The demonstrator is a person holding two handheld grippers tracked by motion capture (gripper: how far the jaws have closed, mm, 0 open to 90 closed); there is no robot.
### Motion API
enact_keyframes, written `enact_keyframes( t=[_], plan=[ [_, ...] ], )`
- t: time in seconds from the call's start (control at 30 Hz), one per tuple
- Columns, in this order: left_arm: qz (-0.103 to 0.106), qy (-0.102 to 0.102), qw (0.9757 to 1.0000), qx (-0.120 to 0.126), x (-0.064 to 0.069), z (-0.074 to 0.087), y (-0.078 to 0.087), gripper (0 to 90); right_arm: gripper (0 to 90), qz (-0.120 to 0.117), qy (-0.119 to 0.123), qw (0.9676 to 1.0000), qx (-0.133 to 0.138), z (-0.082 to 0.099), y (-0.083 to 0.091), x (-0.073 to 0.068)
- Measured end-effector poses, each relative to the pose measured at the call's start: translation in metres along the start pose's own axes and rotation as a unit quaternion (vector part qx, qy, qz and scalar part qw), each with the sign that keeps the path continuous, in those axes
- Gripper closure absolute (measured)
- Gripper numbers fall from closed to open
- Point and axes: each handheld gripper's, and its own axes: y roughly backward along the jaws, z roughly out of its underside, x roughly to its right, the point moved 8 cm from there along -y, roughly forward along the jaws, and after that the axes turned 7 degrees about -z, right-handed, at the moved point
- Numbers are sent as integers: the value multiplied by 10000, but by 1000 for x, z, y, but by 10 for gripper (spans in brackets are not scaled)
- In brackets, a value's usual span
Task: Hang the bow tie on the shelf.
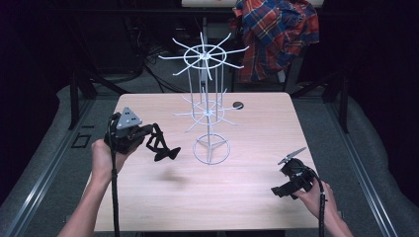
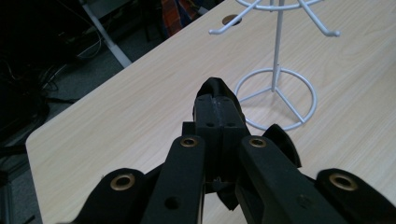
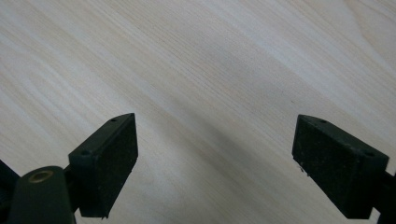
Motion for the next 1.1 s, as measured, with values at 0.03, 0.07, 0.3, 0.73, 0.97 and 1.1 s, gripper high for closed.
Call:
enact_keyframes(
  t=[0.03,0.07,0.3,0.73,0.97,1.1],
  plan=[
    [-1,-7,10000,6,0,-2,-1,900,138,-14,18,10000,-37,0,0,0],
    [-1,-7,10000,6,0,-2,-1,900,138,6,-15,10000,14,0,0,1],
    [-61,-115,9999,20,-1,-12,-5,900,138,-27,-6,10000,-45,1,0,2],
    [-48,-55,9999,90,-3,-23,-15,900,138,0,-54,10000,80,0,1,1],
    [-46,-39,9999,125,-6,-30,-20,900,138,20,-55,9999,81,0,1,2],
    [-47,-50,9999,115,-7,-34,-23,900,138,-7,-141,9996,258,-1,-1,0]
  ],
)
